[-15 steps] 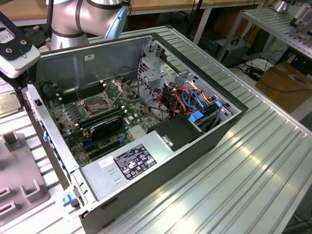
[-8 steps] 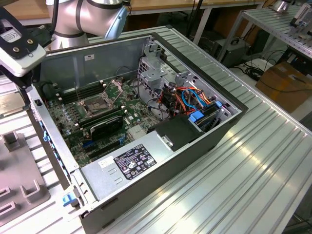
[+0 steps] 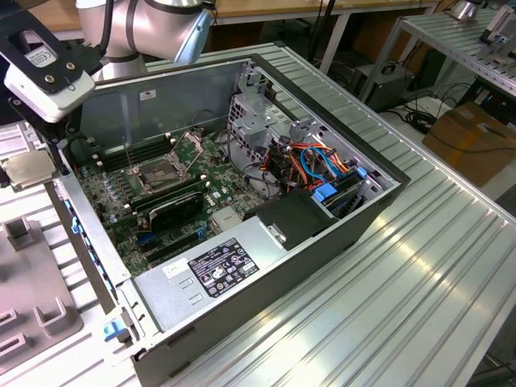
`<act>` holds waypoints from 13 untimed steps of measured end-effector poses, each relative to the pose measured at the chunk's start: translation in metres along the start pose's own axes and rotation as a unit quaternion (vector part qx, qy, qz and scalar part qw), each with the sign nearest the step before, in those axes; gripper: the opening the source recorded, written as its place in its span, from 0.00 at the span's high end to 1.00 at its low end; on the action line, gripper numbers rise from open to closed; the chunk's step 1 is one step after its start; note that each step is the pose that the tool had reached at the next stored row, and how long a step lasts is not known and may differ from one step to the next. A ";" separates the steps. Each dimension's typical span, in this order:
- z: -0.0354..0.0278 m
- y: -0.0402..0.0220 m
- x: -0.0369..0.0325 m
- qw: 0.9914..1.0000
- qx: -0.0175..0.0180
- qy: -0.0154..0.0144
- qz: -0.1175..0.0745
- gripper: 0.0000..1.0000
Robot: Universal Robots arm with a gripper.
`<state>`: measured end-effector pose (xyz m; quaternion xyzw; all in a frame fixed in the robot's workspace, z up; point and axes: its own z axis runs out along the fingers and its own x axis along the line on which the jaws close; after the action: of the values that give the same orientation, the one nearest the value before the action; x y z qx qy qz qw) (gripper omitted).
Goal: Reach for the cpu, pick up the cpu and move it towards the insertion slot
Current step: 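Pick up the cpu and move it towards the insertion slot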
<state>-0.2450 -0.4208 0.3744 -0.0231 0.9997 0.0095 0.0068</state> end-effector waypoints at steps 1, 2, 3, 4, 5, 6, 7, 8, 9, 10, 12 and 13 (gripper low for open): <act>0.0000 -0.0001 -0.0017 1.000 0.000 0.000 0.000 0.45; 0.0001 -0.0002 -0.0032 1.000 0.000 0.000 0.000 0.45; 0.0002 -0.0003 -0.0069 1.000 0.000 0.000 0.000 0.45; 0.0003 -0.0004 -0.0092 1.000 0.000 0.000 0.000 0.45; 0.0004 -0.0006 -0.0118 1.000 0.000 0.000 0.000 0.45; 0.0005 -0.0006 -0.0131 1.000 0.000 0.000 0.000 0.45; 0.0005 -0.0007 -0.0144 1.000 0.000 0.000 0.000 0.45; 0.0006 -0.0008 -0.0166 1.000 0.000 0.000 0.000 0.45; 0.0007 -0.0009 -0.0185 1.000 0.000 0.000 0.000 0.45; 0.0008 -0.0010 -0.0205 1.000 0.000 0.000 0.000 0.45; 0.0011 -0.0012 -0.0264 1.000 0.000 0.000 0.000 0.45; 0.0011 -0.0013 -0.0278 1.000 0.000 0.000 0.000 0.45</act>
<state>-0.2172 -0.4208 0.3736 -0.0231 0.9997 0.0093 0.0068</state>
